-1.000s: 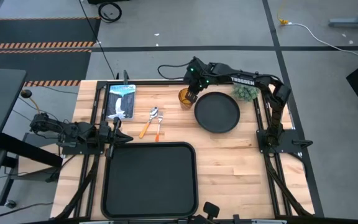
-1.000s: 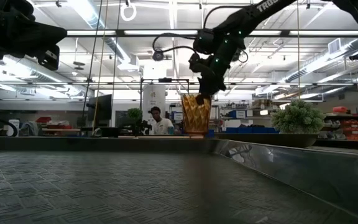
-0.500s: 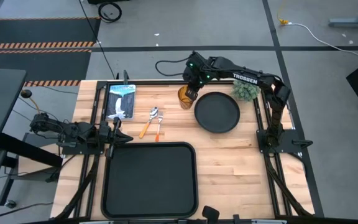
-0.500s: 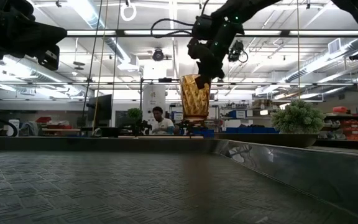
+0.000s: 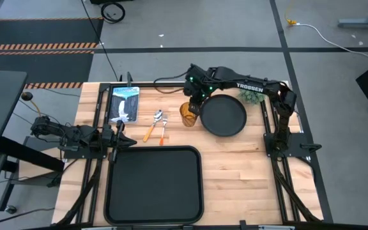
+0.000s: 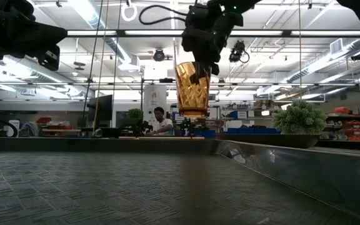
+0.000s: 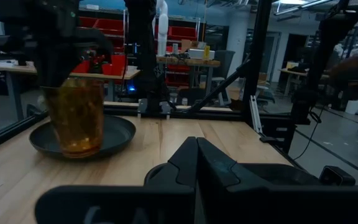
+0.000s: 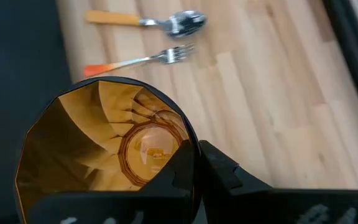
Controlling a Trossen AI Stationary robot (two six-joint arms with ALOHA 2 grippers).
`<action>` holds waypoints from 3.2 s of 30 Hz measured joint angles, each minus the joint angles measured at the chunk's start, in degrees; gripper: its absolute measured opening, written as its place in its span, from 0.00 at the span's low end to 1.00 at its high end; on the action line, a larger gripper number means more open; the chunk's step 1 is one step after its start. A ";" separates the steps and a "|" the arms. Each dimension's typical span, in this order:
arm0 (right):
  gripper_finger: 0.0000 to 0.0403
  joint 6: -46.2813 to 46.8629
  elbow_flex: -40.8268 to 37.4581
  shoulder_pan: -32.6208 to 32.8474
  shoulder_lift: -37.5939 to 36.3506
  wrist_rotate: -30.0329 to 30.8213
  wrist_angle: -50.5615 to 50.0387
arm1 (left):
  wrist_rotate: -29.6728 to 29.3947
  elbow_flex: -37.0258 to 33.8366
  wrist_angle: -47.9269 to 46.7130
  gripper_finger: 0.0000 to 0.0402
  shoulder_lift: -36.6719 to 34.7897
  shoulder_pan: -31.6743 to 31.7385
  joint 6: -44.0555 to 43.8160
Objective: Pick and place plate/cup/fork/spoon on tray
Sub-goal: Put the orange glass on the black serving tray, then put the black plate on the black serving tray below the orange glass
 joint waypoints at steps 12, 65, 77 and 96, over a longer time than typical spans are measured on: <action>0.04 2.56 -2.36 13.79 0.02 6.05 1.52 | 0.00 0.00 0.00 0.02 -0.01 0.02 -0.01; 0.30 15.10 -14.37 27.51 0.02 13.31 11.12 | 0.00 0.00 0.00 0.02 -0.02 0.02 0.00; 0.34 12.86 -8.28 27.51 -1.16 15.75 6.74 | 0.00 0.00 0.00 0.02 0.00 0.02 -0.02; 0.34 16.69 -29.45 28.03 -16.47 28.65 11.10 | -0.01 0.00 0.02 0.02 -0.02 0.02 -0.02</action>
